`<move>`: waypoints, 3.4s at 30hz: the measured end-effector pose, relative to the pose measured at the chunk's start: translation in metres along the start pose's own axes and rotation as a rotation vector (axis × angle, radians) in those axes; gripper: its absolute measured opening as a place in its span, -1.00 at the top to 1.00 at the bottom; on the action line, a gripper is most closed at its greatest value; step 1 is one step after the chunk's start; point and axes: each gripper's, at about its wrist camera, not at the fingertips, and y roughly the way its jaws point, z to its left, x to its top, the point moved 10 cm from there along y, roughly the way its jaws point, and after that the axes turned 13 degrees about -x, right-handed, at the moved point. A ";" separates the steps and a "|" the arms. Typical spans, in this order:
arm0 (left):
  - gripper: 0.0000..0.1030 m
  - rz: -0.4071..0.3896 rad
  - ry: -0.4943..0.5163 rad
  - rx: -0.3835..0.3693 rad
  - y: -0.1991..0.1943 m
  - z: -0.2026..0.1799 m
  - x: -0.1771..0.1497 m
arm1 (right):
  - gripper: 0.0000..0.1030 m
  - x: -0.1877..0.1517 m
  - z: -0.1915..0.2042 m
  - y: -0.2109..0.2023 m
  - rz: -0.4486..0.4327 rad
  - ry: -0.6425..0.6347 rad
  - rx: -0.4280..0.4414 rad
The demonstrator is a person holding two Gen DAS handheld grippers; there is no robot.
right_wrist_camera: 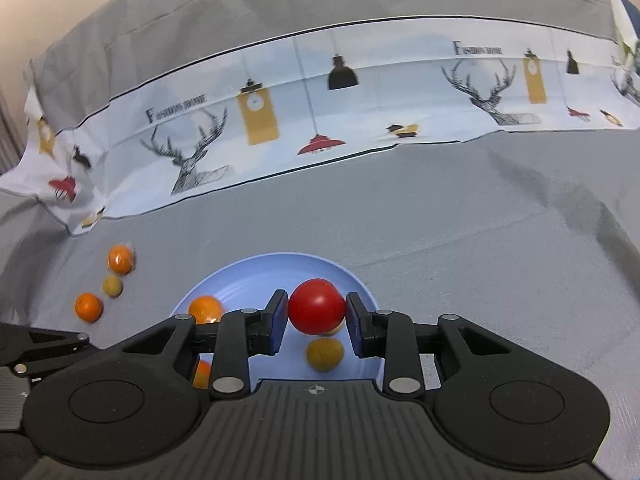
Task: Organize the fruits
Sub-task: 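Open the left tool over the plate while the right tool releases the tomato onto it, then move both open tools back to the fruit row, then grasp an orange with the left tool while the right tool grips another red tomato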
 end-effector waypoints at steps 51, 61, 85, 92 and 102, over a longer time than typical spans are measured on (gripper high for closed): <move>0.19 -0.127 -0.085 0.106 -0.026 0.026 0.016 | -0.09 0.006 0.013 -0.010 -0.046 -0.049 0.005; 0.21 -0.177 -0.185 0.174 -0.064 0.060 0.018 | -0.09 0.011 0.032 -0.018 -0.079 -0.045 0.024; 0.28 -0.137 -0.867 0.253 -0.132 0.228 -0.067 | 0.27 -0.041 0.221 -0.044 -0.004 -0.296 0.396; 0.01 -0.092 -0.859 0.244 -0.110 0.236 -0.072 | -0.04 -0.066 0.254 -0.028 0.088 -0.382 0.438; 0.01 -0.009 -0.745 0.254 -0.071 0.242 -0.064 | 0.32 -0.087 0.265 -0.011 0.134 -0.479 0.406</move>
